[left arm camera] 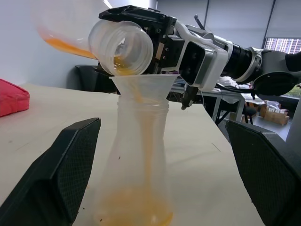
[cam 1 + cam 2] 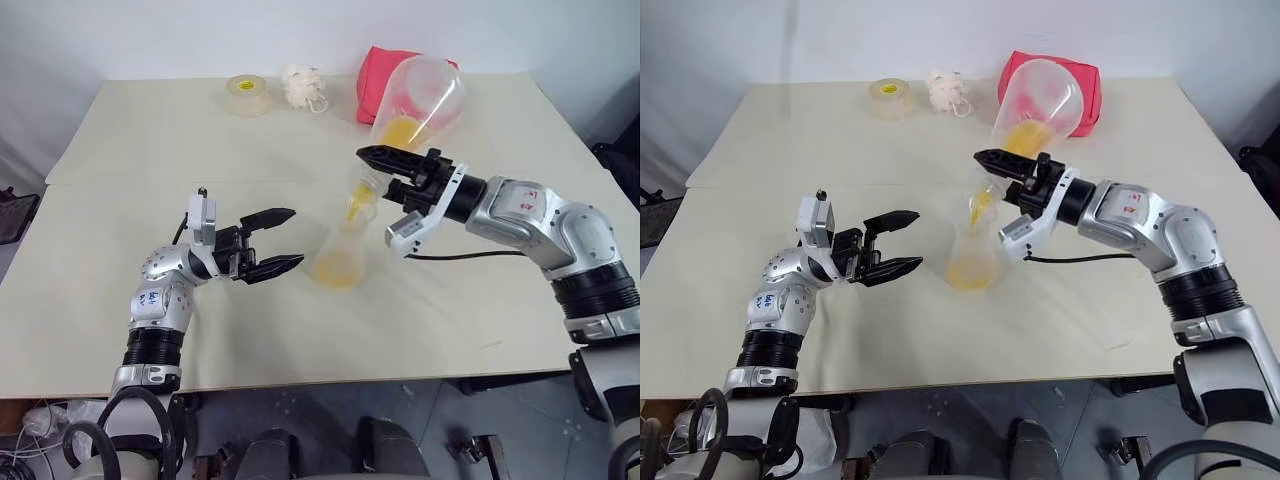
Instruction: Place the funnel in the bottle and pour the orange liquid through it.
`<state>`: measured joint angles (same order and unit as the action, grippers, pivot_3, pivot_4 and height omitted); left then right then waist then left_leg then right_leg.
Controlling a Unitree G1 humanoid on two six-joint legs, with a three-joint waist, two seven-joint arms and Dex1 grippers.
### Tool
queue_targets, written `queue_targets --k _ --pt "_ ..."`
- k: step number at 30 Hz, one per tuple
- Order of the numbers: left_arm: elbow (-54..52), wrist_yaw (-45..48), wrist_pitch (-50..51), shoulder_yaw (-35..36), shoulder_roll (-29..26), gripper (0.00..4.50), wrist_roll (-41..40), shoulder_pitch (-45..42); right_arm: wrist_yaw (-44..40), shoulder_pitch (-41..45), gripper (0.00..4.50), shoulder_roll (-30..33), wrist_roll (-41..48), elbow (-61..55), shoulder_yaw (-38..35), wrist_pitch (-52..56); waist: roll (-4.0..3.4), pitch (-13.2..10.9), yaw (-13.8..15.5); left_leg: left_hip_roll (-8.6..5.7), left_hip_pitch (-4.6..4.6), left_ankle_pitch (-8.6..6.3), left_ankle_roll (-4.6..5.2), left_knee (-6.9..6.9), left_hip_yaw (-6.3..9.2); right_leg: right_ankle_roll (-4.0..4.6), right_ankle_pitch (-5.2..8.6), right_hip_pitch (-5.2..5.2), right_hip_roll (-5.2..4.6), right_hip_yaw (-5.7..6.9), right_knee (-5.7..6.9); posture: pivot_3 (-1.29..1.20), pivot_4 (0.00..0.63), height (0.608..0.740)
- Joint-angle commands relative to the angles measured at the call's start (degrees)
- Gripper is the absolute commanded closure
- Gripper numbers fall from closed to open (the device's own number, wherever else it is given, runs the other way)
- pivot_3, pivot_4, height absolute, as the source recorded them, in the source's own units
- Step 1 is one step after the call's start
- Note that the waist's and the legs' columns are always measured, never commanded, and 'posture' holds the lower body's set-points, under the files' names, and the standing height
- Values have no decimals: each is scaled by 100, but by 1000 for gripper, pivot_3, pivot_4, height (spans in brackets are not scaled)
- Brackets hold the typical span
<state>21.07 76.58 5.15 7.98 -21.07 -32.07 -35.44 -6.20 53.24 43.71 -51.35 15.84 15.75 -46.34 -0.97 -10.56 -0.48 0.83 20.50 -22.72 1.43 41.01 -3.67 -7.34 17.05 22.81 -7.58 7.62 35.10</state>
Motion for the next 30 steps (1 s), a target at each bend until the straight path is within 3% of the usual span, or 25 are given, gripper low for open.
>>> queue_targets --k 1,30 --pt "-120 56 -49 64 -73 0 -76 -11 191 189 2050 108 21 -71 -50 -107 0 0 0 0 0 0 0 0 0 0 0 0 0 0 0 0 150 740" --pt "-4 89 28 31 -129 0 -28 -138 1127 484 2050 248 -704 204 160 -417 0 0 -77 3 1 0 0 -2 0 0 0 0 0 1 1 0 150 740"
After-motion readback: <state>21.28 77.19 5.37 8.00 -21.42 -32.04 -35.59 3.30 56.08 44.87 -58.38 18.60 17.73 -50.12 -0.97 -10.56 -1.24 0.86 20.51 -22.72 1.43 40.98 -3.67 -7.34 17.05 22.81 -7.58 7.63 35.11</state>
